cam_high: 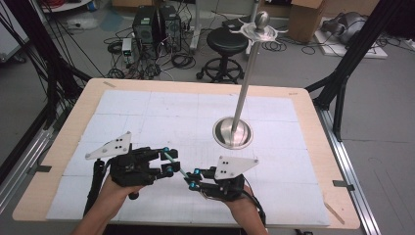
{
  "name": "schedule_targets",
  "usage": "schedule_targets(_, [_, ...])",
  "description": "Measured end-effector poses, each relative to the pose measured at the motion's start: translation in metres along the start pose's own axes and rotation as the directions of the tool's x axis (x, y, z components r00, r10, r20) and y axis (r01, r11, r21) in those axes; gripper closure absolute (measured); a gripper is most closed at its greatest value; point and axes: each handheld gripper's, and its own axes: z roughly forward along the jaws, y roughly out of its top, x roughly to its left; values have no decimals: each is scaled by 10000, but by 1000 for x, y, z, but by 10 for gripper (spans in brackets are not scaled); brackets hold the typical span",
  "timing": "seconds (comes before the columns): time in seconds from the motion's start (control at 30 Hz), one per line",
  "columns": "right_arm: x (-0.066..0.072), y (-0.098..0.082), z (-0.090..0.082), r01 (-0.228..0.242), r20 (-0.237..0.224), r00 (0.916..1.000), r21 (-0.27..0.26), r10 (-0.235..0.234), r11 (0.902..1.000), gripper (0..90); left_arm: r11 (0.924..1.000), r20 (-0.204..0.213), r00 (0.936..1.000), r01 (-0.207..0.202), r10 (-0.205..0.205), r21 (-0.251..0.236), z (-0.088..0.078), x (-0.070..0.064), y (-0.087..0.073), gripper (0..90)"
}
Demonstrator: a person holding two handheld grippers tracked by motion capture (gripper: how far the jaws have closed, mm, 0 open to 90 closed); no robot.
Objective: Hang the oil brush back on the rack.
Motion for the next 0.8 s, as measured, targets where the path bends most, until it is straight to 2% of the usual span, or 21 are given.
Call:
schedule_targets(0.03, [-4, -1, -2, -468, -646, 9969, -343, 446, 9983, 837, 10000, 164, 9999, 16, -15, -82, 0, 0, 0, 583])
schedule_targets(0.1, [-5, -2, -2, -594, -783, 9954, -469, 556, 9971, 837, 10000, 240, 9997, -28, 30, -61, 0, 0, 0, 601])
schedule_targets(0.17, [-11, -5, -2, -973, -1332, 9871, -573, 890, 9936, 837, 10000, 309, 9995, -11, 12, -42, 0, 1, 0, 647])
schedule_targets(0.2, [-11, -5, -2, -973, -1332, 9871, -573, 890, 9936, 837, 10000, 328, 9995, -11, 12, -23, 0, 1, 0, 647])
schedule_targets(0.23, [-13, -6, -2, -1121, -1552, 9825, -545, 1025, 9922, 837, 10000, 376, 9993, -34, 35, -22, 1, 2, 0, 662])
schedule_targets(0.27, [-15, -8, 0, -1336, -1997, 9727, -632, 1186, 9890, 836, 10000, 395, 9992, -21, 21, -12, 1, 2, 0, 679])
schedule_targets(0.3, [-15, -8, 0, -1341, -2110, 9704, -651, 1177, 9888, 836, 10000, 458, 9989, 57, -56, -17, 1, 3, -1, 695])
schedule_targets(0.33, [-15, -8, 0, -1341, -2110, 9704, -651, 1177, 9888, 836, 10000, 525, 9986, 41, -41, -1, 2, 3, -1, 695])
schedule_targets(0.37, [-15, -9, 2, -1413, -2263, 9662, -640, 1236, 9879, 836, 10000, 625, 9980, 19, -19, 7, 2, 3, -1, 724])
schedule_targets(0.43, [-16, -10, 3, -1477, -2337, 9636, -624, 1294, 9871, 837, 10000, 671, 9977, -61, 60, 17, 2, 2, -1, 770])
schedule_targets(0.57, [-16, -10, 4, -1513, -2367, 9623, -557, 1341, 9869, 838, 9999, 646, 9979, -82, 76, 99, 2, 1, -2, 780])
schedule_targets(0.67, [-16, -10, 4, -1506, -2222, 9655, -505, 1359, 9873, 828, 9999, 514, 9987, -66, 58, 158, 2, 1, -2, 785])
schedule_targets(0.7, [-16, -10, 4, -1490, -2119, 9678, -494, 1355, 9876, 788, 9998, 419, 9991, -85, 77, 181, 2, 1, -2, 787])
schedule_targets(0.73, [-16, -10, 4, -1490, -2119, 9678, -494, 1355, 9876, 788, 9997, 255, 9996, -104, 99, 202, 3, 0, -2, 787])
schedule_targets(0.8, [-16, -10, 3, -1668, -1881, 9700, -555, 1538, 9844, 678, 9994, -64, 9999, -96, 98, 330, 3, 1, -2, 791])
